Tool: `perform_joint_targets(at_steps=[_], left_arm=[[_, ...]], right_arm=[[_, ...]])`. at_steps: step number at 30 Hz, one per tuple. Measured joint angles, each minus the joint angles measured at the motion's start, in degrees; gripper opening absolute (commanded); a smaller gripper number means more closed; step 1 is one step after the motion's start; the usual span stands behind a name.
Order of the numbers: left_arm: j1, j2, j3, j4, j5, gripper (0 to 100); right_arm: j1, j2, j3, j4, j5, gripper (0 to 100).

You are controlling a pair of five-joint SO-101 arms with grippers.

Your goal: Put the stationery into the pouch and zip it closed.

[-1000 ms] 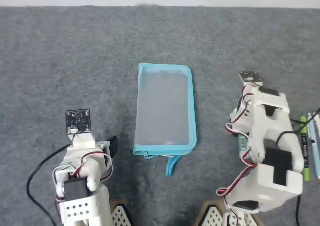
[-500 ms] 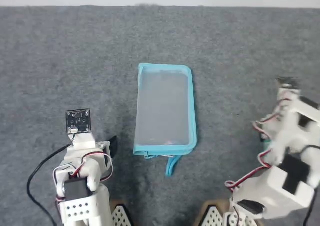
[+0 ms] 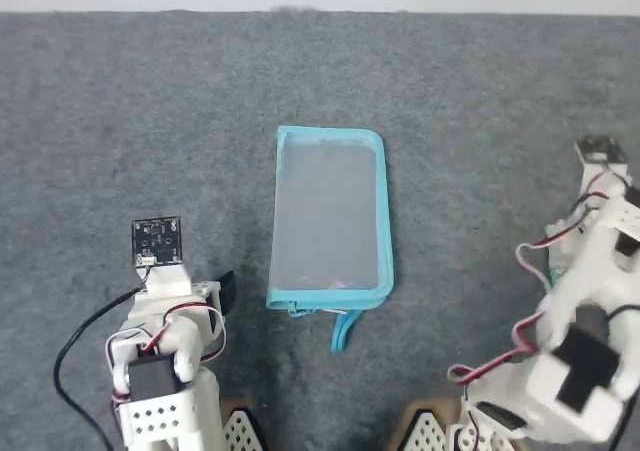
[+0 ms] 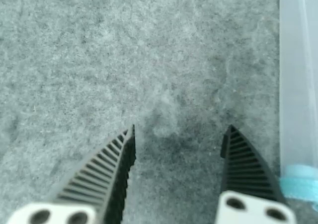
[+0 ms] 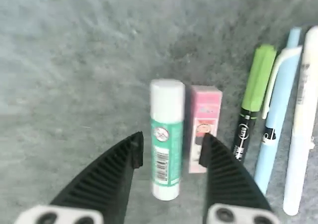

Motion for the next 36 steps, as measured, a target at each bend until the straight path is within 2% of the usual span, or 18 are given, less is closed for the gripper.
perform_joint_targets(at_steps=[4,9,12,18,30,36], left_arm=[[0.0,0.0,0.0,0.0,0.0,27],[0.0,0.0,0.0,0.0,0.0,27],[0.0,0.0,0.0,0.0,0.0,27],[0.0,0.0,0.0,0.0,0.0,27],[0.0,0.0,0.0,0.0,0.0,27],[0.0,0.0,0.0,0.0,0.0,27]], right_arm=[[-9.3,-10.6,0.0,5.6,-7.5,16.9],[-28.6,-24.3,1.1,12.3,-14.2,16.9],[-40.8,-27.5,5.7,12.0,-14.4,16.9],[-59.9,-27.6,17.4,6.3,-8.4,16.9],[-71.1,-28.5,26.9,2.6,-6.5,16.9],[-71.8,-28.1,29.7,-2.6,-6.0,16.9]])
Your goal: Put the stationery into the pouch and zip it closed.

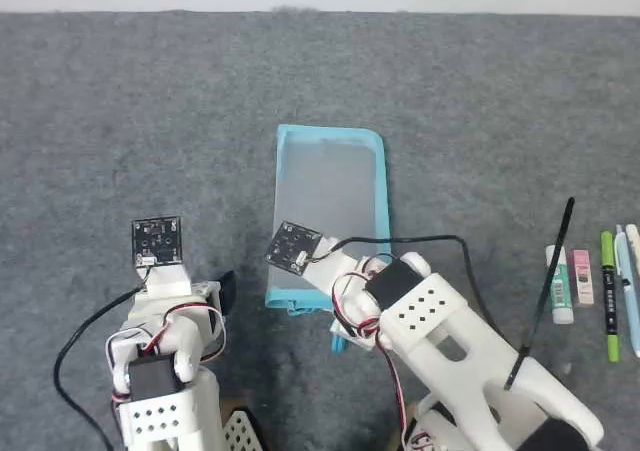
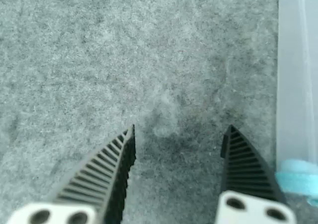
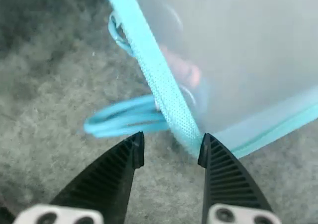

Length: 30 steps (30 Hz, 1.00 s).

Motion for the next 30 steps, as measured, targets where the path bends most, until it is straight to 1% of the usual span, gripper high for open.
perform_joint_targets(at_steps=[3,7,11,15,18,20,24,27,30], left_arm=[[0.0,0.0,0.0,0.0,0.0,27],[0.0,0.0,0.0,0.0,0.0,27],[0.0,0.0,0.0,0.0,0.0,27],[0.0,0.0,0.0,0.0,0.0,27],[0.0,0.0,0.0,0.0,0.0,27],[0.0,0.0,0.0,0.0,0.0,27],[0.0,0.0,0.0,0.0,0.0,27],[0.0,0.0,0.0,0.0,0.0,27],[0.0,0.0,0.0,0.0,0.0,27]], right_arm=[[2.5,2.8,0.0,-3.5,0.2,16.9],[10.5,9.8,-1.5,-9.0,0.2,16.9],[17.9,18.7,-5.1,-14.4,-3.0,16.9],[24.8,27.2,-13.9,-14.1,-3.8,16.9],[28.7,32.8,-22.5,-11.8,-3.9,16.9],[30.2,36.4,-28.1,-9.9,-4.1,16.9],[30.3,39.1,-35.9,-5.3,-4.6,16.9],[30.2,38.4,-37.2,-3.5,-6.2,16.9],[29.5,33.5,-34.4,-3.5,-6.7,16.9]])
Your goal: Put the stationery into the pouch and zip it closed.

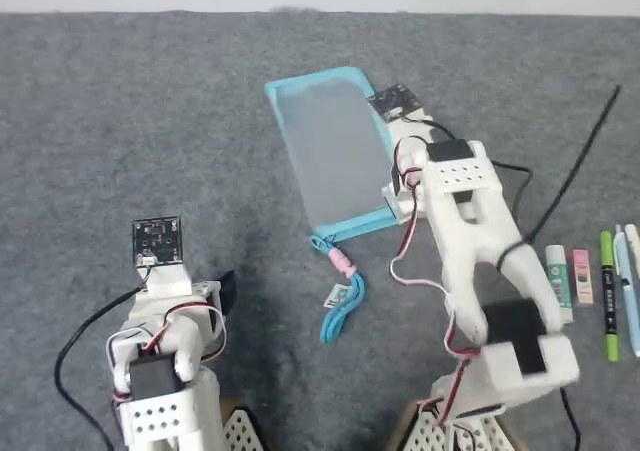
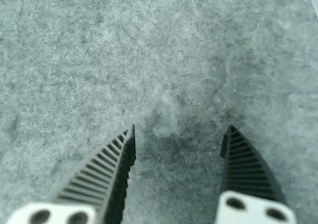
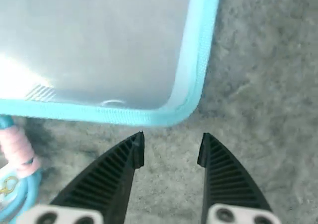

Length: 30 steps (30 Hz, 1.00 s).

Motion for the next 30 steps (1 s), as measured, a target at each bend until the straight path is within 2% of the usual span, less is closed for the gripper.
perform_joint_targets(at_steps=[4,8,12,17,23,30], left_arm=[[0.0,0.0,0.0,0.0,0.0,27],[0.0,0.0,0.0,0.0,0.0,27],[0.0,0.0,0.0,0.0,0.0,27],[0.0,0.0,0.0,0.0,0.0,27],[0.0,0.0,0.0,0.0,0.0,27],[0.0,0.0,0.0,0.0,0.0,27]], right_arm=[[-5.9,-11.7,8.4,0.0,0.0,16.9],[-15.3,-24.7,18.8,-0.5,-0.1,16.9],[-21.4,-29.6,23.6,-2.2,0.0,17.1],[-23.9,-26.7,23.7,-5.2,1.1,17.3],[-24.4,-13.9,23.3,-10.9,1.1,17.3],[-24.3,-1.8,17.2,-11.7,1.1,16.3]])
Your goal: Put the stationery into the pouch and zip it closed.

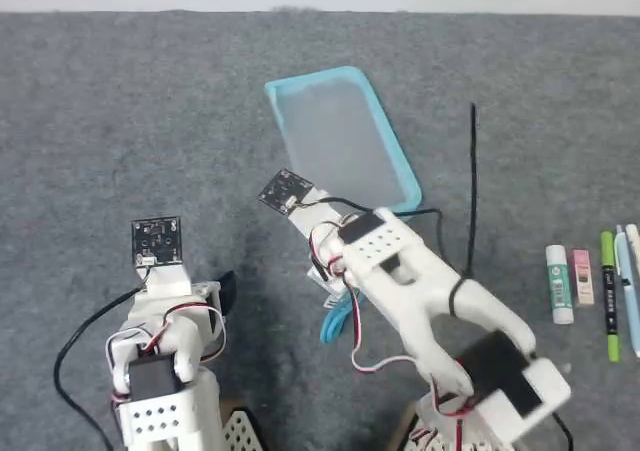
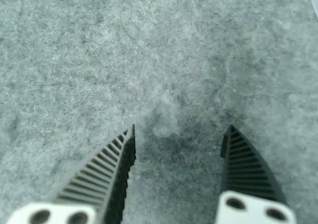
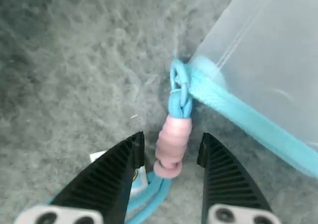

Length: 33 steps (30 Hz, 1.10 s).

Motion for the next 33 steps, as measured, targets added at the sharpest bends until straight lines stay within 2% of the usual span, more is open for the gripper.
perform_joint_targets(at_steps=[6,11,13,18,21,26,33], left_arm=[[0.0,0.0,0.0,0.0,0.0,27],[0.0,0.0,0.0,0.0,0.0,27],[0.0,0.0,0.0,0.0,0.0,27],[0.0,0.0,0.0,0.0,0.0,27],[0.0,0.0,0.0,0.0,0.0,27],[0.0,0.0,0.0,0.0,0.0,27],[0.0,0.0,0.0,0.0,0.0,27]], right_arm=[[2.2,2.3,-1.4,3.3,0.0,0.6],[10.1,1.5,-2.5,15.1,0.1,9.1],[12.3,0.2,-5.0,19.5,0.4,9.2],[13.1,-0.3,-12.3,28.2,0.5,9.6],[13.4,-0.3,-12.9,29.1,0.5,11.0],[12.8,-0.3,-12.9,29.1,0.5,20.2],[7.9,-0.3,-12.9,21.5,0.7,21.0]])
